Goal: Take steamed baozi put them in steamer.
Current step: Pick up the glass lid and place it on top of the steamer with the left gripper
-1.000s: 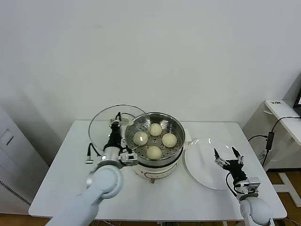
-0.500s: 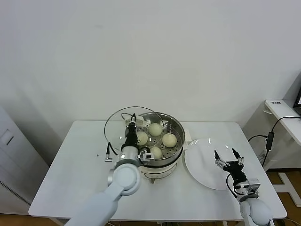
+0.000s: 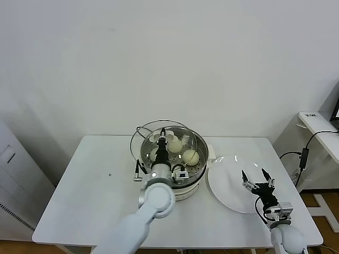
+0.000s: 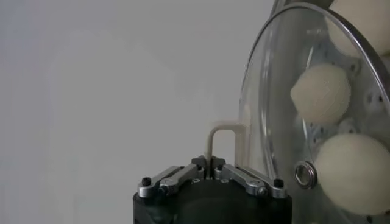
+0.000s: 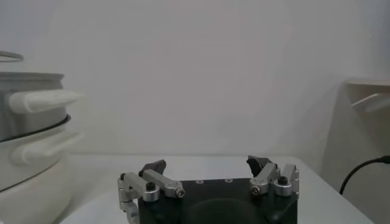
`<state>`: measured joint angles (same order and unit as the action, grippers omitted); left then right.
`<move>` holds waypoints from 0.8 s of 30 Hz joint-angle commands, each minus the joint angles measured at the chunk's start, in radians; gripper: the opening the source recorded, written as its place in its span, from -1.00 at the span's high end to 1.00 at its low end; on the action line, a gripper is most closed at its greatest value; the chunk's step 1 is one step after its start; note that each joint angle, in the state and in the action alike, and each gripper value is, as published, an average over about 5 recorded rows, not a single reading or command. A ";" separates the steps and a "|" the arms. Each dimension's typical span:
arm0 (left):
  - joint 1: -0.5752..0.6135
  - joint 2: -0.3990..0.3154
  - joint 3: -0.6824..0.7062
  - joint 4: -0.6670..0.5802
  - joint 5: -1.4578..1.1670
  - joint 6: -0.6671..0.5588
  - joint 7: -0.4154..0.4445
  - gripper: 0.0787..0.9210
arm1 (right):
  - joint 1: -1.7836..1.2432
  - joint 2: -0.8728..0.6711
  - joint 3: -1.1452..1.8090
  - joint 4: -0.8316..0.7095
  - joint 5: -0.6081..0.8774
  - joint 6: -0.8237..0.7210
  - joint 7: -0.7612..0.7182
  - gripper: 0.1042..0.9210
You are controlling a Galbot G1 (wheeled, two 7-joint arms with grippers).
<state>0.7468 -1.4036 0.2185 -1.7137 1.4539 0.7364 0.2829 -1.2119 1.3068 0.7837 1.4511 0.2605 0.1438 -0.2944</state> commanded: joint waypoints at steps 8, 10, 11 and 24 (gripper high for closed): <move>0.001 -0.079 0.018 0.056 0.011 0.049 -0.019 0.92 | 0.000 0.001 0.004 -0.004 0.000 0.001 -0.004 -0.76; 0.005 -0.076 0.018 0.058 0.008 0.049 -0.024 0.92 | 0.000 0.002 0.004 -0.004 -0.001 0.001 -0.004 -0.76; 0.007 -0.075 0.018 0.058 0.005 0.049 -0.027 0.92 | 0.001 0.003 0.003 -0.005 -0.001 0.001 -0.004 -0.76; 0.015 -0.070 0.016 0.083 -0.013 0.022 -0.066 0.92 | -0.002 0.008 0.003 -0.003 -0.004 0.001 -0.005 -0.76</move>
<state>0.7587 -1.4641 0.2325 -1.6445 1.4457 0.7364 0.2352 -1.2132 1.3148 0.7849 1.4470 0.2555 0.1449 -0.2992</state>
